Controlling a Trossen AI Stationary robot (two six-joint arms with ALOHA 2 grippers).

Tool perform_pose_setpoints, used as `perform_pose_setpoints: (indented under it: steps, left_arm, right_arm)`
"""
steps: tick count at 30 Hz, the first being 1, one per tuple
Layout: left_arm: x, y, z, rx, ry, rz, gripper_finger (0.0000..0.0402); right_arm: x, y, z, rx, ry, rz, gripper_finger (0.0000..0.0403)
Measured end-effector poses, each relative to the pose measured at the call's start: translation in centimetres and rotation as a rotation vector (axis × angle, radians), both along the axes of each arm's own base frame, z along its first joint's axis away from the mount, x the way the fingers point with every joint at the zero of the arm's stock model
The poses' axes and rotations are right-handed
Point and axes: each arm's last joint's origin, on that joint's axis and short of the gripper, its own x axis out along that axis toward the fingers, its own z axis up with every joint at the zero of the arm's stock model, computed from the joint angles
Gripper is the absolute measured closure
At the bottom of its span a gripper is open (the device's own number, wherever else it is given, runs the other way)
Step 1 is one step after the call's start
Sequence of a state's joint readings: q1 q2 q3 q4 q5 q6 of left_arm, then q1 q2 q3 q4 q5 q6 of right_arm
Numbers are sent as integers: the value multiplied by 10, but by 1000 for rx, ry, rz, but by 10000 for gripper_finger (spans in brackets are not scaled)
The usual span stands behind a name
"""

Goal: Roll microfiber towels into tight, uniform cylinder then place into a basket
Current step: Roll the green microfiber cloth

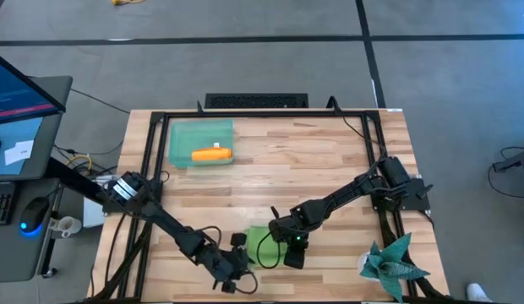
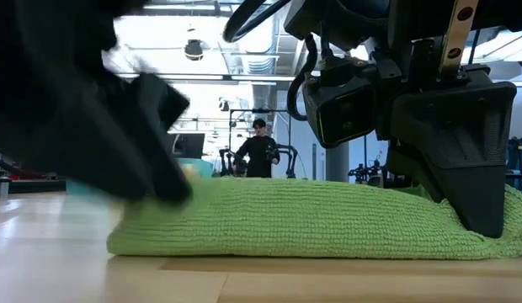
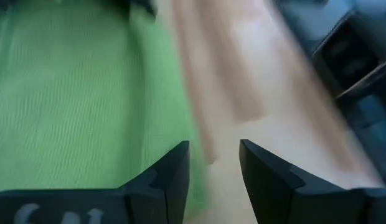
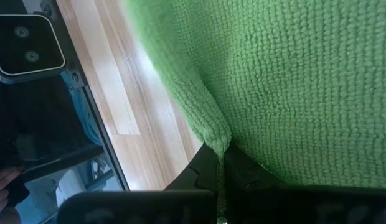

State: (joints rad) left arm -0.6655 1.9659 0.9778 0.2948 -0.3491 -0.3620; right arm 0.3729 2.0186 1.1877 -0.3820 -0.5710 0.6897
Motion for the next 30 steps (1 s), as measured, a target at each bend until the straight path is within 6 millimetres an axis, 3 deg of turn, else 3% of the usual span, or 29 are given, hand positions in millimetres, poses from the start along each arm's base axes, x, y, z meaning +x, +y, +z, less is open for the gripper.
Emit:
perform_pose_setpoints:
  steps: [3,10,23,30]
  left_arm:
    - [2,7,-13,15,51,56,268]
    - [7,16,-19,8,75,156,269]
    - [0,-6,11,117,-61,68,269]
    - [9,5,7,124,-25,51,269]
  right_arm:
    - [0,0,0,-1,0,-1,383]
    - [0,1,0,0,3,1,384]
    - [0,1,0,2,4,2,381]
    - [0,1,0,2,5,2,386]
